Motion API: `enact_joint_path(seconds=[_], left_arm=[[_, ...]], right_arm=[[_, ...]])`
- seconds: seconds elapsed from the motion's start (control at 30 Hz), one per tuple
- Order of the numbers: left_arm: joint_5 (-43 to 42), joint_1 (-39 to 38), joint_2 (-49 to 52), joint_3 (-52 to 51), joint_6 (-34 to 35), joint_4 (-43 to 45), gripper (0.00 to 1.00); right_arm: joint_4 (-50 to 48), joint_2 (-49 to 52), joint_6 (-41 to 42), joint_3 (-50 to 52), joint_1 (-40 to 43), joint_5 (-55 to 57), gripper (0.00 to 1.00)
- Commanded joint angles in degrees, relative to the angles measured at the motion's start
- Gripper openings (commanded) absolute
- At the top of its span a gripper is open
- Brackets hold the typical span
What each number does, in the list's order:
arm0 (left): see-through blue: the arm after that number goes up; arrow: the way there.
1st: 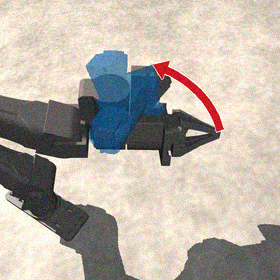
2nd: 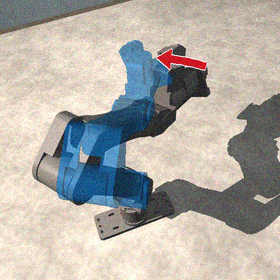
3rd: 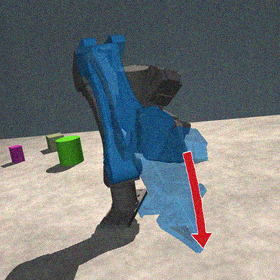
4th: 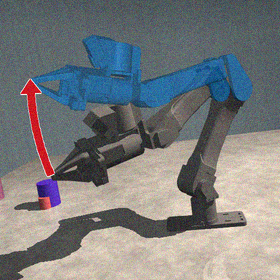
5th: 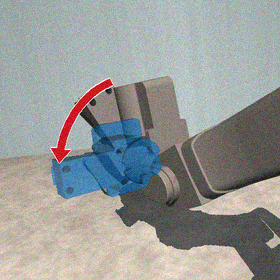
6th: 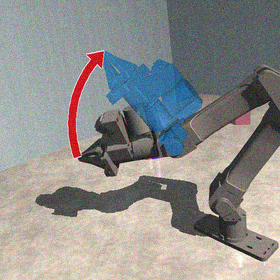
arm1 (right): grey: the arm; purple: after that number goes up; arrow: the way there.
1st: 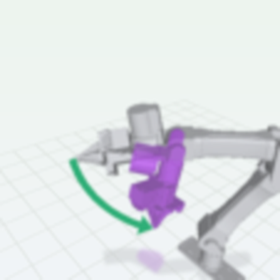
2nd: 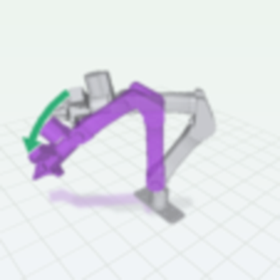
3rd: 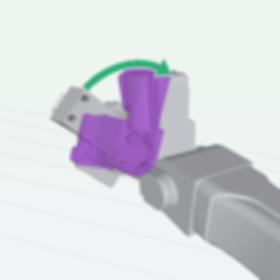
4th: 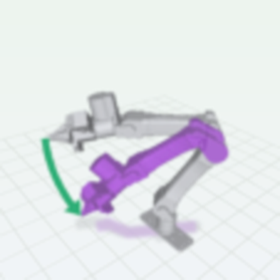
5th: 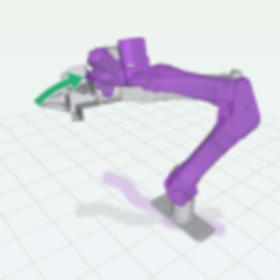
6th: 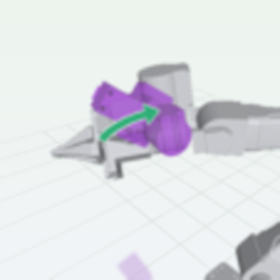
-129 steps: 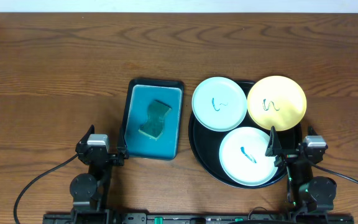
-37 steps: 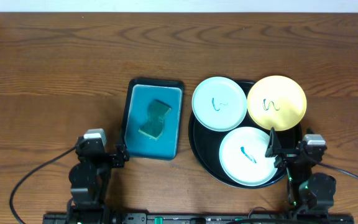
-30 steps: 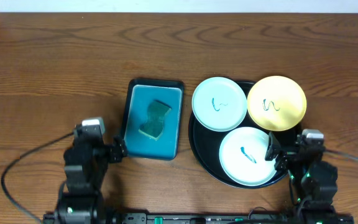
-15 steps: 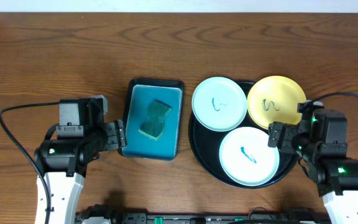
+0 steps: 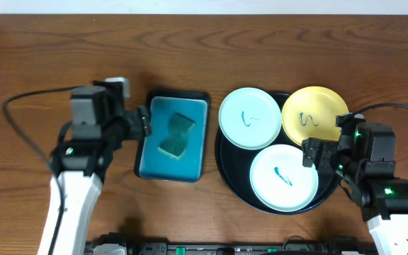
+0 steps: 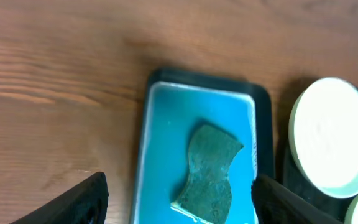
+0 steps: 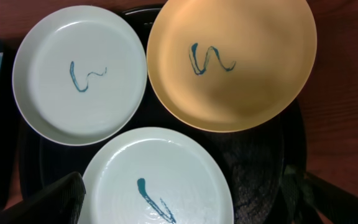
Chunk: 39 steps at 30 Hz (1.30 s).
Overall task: Clean dirty plates on tray and stack at the side
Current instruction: 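Reach the left gripper to the blue tray and grasp the green sponge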
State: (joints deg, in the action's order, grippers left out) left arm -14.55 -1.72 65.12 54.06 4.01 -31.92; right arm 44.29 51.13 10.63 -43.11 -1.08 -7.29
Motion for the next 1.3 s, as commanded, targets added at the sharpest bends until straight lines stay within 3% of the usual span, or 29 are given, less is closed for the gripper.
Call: enact_joint_path(seconds=[0.0,0.07,0.27,0.4,0.5,0.87,1.03,1.13,1.27], left_arm=[[2.7,-4.9,6.1,1.0,-4.5,1.2,0.73],[6.4,-8.1,9.9,1.0,-4.4,1.2,0.7],[6.8,-14.6,19.9,1.0,-4.4,3.4,0.63],[6.9,-15.4,25.3,1.0,-4.1,5.5,0.57],[7.0,-15.4,28.0,1.0,-3.7,7.2,0.56],[7.1,-15.5,33.2,0.9,-0.8,8.0,0.5],[7.1,-15.5,34.9,0.9,-0.3,8.0,0.39],[7.1,-15.8,36.5,0.4,-0.3,8.1,0.37],[7.1,-16.7,38.9,0.4,-0.3,8.1,0.2]], right_arm=[[-0.1,-0.1,-0.4,-1.0,-0.4,-0.5,0.99],[-0.1,-0.1,-0.4,-1.0,-0.4,-0.5,0.99],[-0.1,-0.1,-0.4,-1.0,-0.4,-0.5,0.99],[-0.1,-0.1,-0.4,-1.0,-0.4,-0.5,0.98],[-0.1,-0.1,-0.4,-1.0,-0.4,-0.5,0.93],[-0.1,-0.1,-0.4,-1.0,-0.4,-0.5,0.86],[-0.1,-0.1,-0.4,-1.0,-0.4,-0.5,0.85],[-0.1,-0.1,-0.4,-1.0,-0.4,-0.5,0.84],[-0.1,-0.1,-0.4,-1.0,-0.4,-0.5,0.83]])
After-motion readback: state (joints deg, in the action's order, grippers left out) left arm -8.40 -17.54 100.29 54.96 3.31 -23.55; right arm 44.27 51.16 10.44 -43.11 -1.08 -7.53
